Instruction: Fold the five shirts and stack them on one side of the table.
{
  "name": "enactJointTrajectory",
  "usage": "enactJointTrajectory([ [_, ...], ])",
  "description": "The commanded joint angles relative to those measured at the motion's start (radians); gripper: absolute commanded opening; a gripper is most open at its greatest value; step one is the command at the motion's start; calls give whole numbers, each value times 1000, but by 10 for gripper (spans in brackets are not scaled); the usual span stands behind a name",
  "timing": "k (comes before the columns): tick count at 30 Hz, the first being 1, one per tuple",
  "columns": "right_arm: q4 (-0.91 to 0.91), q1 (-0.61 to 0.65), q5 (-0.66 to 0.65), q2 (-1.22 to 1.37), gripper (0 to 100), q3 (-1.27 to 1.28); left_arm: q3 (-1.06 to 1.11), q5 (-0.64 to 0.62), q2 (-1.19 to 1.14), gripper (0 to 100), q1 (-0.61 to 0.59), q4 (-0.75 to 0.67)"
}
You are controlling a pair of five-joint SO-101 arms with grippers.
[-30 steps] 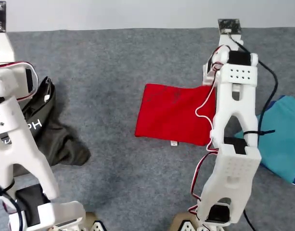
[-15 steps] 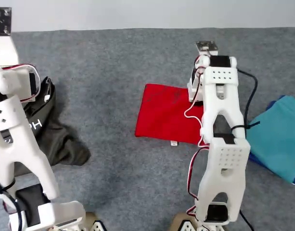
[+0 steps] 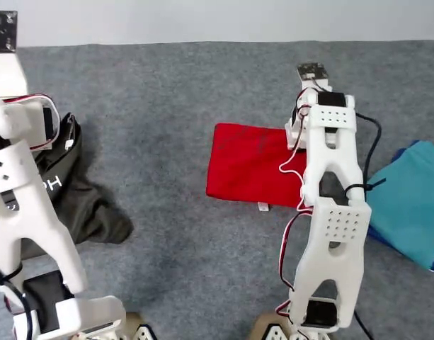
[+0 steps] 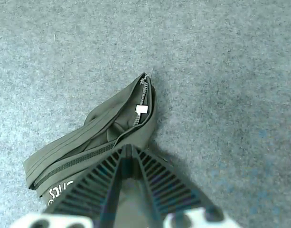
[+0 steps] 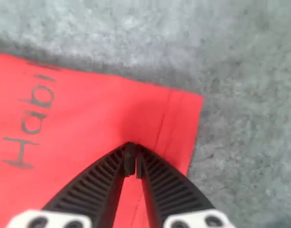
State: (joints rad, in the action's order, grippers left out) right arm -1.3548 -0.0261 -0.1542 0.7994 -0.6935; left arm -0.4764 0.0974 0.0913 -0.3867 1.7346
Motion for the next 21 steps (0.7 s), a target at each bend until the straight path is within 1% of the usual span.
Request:
enactJointTrajectory([
  [1,35,22,-21,-113,11,-58,-5,-2,37,6,-6,18],
  [7,186,-18,-77,31,11,-58,-8,5,37,6,-8,18],
  [9,199,-35,-84,68,10,-58,-8,29,37,6,-8,18],
  [13,116,-28,-80,16,10,-71,-7,38,37,6,-8,18],
  [21,-140,105,-78,-202,10,-115,-8,38,38,6,-8,18],
])
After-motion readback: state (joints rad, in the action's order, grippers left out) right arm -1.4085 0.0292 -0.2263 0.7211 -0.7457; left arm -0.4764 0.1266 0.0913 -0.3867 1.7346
